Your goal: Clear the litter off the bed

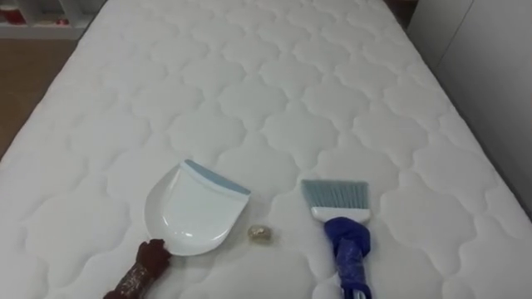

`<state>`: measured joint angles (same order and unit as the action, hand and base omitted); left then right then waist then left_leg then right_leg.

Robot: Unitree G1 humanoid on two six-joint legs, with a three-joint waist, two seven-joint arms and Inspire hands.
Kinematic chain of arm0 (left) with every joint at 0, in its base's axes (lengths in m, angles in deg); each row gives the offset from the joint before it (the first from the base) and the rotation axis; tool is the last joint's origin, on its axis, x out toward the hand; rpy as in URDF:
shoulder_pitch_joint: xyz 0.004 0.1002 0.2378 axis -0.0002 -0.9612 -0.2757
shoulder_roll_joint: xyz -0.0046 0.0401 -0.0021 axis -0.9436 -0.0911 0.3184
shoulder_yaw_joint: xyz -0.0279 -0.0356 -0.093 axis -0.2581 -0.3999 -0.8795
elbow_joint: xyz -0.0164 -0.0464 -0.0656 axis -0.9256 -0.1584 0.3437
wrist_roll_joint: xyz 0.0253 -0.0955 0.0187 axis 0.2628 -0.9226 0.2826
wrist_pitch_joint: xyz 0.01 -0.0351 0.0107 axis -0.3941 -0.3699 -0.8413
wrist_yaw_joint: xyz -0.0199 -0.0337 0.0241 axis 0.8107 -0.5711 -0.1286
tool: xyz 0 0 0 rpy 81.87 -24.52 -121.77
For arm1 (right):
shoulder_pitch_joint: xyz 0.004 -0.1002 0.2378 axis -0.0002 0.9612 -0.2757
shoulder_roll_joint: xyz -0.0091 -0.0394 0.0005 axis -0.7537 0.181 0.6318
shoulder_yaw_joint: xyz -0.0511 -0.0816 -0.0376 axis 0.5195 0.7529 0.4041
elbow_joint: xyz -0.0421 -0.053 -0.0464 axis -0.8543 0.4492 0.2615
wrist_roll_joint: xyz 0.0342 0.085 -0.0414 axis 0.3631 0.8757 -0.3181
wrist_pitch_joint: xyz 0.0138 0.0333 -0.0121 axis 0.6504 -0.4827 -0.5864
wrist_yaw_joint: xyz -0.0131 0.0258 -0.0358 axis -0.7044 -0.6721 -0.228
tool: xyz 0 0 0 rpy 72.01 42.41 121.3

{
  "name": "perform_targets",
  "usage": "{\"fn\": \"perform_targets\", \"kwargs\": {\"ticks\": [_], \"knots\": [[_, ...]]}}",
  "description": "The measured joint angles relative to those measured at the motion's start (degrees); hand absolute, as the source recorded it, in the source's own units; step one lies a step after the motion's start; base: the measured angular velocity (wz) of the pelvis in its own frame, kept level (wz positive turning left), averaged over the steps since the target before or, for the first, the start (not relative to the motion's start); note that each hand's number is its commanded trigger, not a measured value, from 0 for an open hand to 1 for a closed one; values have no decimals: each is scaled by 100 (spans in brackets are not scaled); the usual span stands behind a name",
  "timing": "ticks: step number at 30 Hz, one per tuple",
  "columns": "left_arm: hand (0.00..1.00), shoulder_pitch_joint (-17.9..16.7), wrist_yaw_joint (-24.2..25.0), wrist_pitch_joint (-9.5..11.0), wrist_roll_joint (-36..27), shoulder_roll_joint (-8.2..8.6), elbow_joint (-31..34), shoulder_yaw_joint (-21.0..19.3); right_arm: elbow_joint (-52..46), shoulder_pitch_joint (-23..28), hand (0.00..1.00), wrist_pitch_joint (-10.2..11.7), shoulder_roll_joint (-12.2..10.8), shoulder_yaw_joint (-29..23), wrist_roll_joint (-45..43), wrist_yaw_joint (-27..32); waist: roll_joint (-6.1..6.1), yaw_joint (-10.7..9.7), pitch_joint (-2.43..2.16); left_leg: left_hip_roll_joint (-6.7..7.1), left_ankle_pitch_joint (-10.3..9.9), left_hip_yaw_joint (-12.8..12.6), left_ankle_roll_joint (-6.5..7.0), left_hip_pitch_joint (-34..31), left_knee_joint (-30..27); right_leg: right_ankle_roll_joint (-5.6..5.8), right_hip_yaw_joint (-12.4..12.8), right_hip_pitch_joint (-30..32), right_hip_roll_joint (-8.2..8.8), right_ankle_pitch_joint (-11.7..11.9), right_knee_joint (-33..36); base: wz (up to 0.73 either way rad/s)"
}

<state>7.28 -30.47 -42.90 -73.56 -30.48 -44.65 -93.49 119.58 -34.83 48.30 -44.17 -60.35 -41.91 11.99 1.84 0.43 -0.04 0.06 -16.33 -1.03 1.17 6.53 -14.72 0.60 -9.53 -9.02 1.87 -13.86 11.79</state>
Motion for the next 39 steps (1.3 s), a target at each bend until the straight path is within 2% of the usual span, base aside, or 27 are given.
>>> {"fn": "perform_targets", "kwargs": {"ticks": [1,3,4,6,8,12,14,24,26,27,29,32,39], "knots": [[0,-5,-135,90,-32,2,118,3,-7,-3,0,43,0,0,27,15,11,0,9,-1,1,0,-1,-3,5,0,-7,8,0,0,-1,0],[0,-14,-273,121,-61,2,334,9,-7,-22,0,58,1,2,88,14,13,-2,-12,-1,1,14,-1,-14,5,0,-22,19,1,0,-1,2],[0,-16,-339,123,-77,2,559,21,-3,-28,0,96,2,2,94,12,6,-6,9,0,2,29,-3,-25,1,0,-30,29,1,0,-4,6],[0,-23,-463,208,-176,-12,908,126,-2,-67,0,119,5,2,108,10,19,-8,9,7,3,62,-3,-52,-4,0,-71,62,8,0,-6,8],[0,-13,-577,458,-166,-15,1233,300,-9,-84,0,248,5,2,138,14,33,-15,2,30,29,122,-1,-87,11,0,-154,43,28,0,-11,12],[0,11,-632,697,159,-20,1336,489,-2,-45,0,415,2,10,139,8,75,-37,3,63,64,182,6,-83,62,5,-187,1,48,2,-99,9],[0,60,-632,719,320,-24,1336,559,10,-45,0,415,3,15,139,2,71,-46,23,64,64,190,6,-85,59,6,-185,5,46,3,-105,0],[0,260,-622,778,345,-25,1335,651,10,-6,0,406,10,65,152,-56,59,-101,31,60,64,160,6,-237,37,10,-164,210,47,13,-94,0],[0,397,-591,778,353,-21,1335,705,28,-67,0,399,11,63,176,-72,0,-178,51,60,64,159,6,-377,-15,9,-162,316,49,21,-85,4],[0,450,-591,778,353,-24,1335,717,28,-101,0,396,16,60,191,-78,2,-181,41,58,64,158,7,-420,-21,8,-162,363,48,27,-70,0],[0,648,-592,778,456,-30,1327,777,64,-282,0,397,51,59,198,-103,-85,-199,61,61,73,155,20,-615,-80,8,-161,534,57,29,13,-2],[0,779,-579,779,631,-59,1209,947,75,-334,0,397,58,69,213,-101,-129,-190,43,58,95,150,18,-710,-63,8,-166,692,67,29,108,0],[0,940,-502,777,722,-86,470,1296,40,-628,0,421,90,84,709,-42,-54,-162,68,57,115,143,14,-994,-74,-1,-160,970,67,35,111,0]]}}
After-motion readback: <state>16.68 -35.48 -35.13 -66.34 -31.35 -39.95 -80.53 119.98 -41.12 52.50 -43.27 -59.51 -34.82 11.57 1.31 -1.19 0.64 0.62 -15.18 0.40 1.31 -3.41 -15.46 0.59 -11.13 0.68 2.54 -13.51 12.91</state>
